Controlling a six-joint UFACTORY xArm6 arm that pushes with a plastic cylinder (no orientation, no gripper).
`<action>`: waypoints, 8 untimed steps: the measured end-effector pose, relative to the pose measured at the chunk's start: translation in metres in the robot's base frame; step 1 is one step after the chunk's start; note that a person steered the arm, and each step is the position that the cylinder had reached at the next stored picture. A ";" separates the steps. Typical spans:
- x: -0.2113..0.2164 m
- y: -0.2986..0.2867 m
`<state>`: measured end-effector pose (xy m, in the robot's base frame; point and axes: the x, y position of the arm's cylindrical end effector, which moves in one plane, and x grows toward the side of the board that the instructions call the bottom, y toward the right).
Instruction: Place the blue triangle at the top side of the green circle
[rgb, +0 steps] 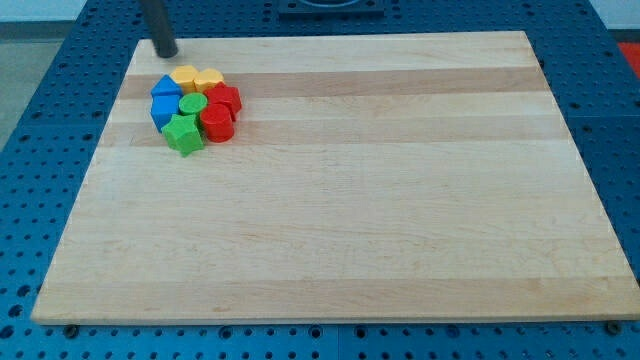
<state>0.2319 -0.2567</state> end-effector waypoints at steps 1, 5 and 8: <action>0.014 -0.009; 0.091 0.014; 0.088 0.056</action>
<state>0.3196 -0.2005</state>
